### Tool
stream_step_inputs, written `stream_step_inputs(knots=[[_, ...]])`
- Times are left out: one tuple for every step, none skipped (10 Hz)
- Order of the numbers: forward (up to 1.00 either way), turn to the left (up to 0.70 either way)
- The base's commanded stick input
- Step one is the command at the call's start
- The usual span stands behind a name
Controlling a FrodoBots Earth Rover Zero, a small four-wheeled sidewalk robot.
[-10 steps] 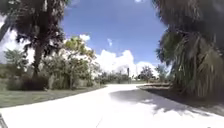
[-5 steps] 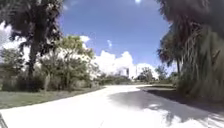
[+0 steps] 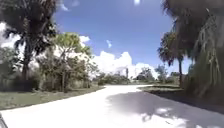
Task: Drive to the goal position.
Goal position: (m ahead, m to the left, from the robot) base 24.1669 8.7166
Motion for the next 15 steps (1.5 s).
stream_step_inputs(knots=[[0.85, 0.00], [0.85, 0.00], [0.85, 0.00], [0.85, 0.00], [0.85, 0.00], [0.85, 0.00], [0.85, 0.00], [0.85, 0.00], [0.85, 0.00], [0.85, 0.00], [0.85, 0.00], [0.85, -0.09], [0.85, -0.30], [0.85, -0.04], [0.85, -0.21]])
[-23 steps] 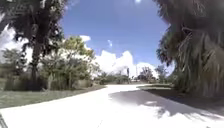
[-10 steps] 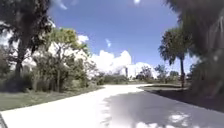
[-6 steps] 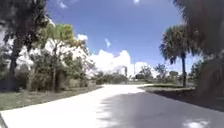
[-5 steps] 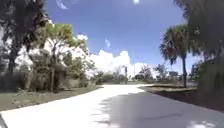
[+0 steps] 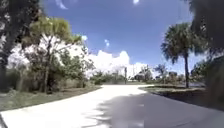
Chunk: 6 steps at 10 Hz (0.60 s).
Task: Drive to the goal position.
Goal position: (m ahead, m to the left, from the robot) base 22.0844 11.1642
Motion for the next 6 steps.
stream_step_inputs(knots=[[0.85, -0.24], [0.85, -0.10], [0.85, -0.17], [0.85, -0.24], [0.85, 0.00], [0.85, -0.14]])
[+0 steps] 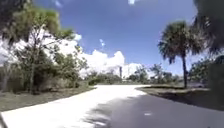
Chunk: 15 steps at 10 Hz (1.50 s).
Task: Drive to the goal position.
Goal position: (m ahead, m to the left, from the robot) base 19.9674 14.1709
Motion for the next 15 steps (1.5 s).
stream_step_inputs(knots=[[0.85, -0.24], [0.85, 0.00], [0.85, 0.00], [0.85, 0.00], [0.85, 0.00], [0.85, 0.00], [0.85, 0.00], [0.85, 0.00], [0.85, 0.00], [0.85, 0.00], [0.85, 0.23], [0.85, 0.10], [0.85, 0.02], [0.85, 0.04], [0.85, 0.19]])
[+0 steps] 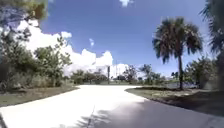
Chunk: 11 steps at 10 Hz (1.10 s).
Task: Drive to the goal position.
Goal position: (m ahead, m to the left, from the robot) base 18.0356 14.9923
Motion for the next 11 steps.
stream_step_inputs(knots=[[0.85, 0.33], [0.85, 0.00], [0.85, 0.00], [0.85, 0.00], [0.85, 0.00], [0.85, 0.00], [0.85, 0.34], [0.85, 0.31], [0.85, 0.07], [0.85, 0.00], [0.85, 0.00]])
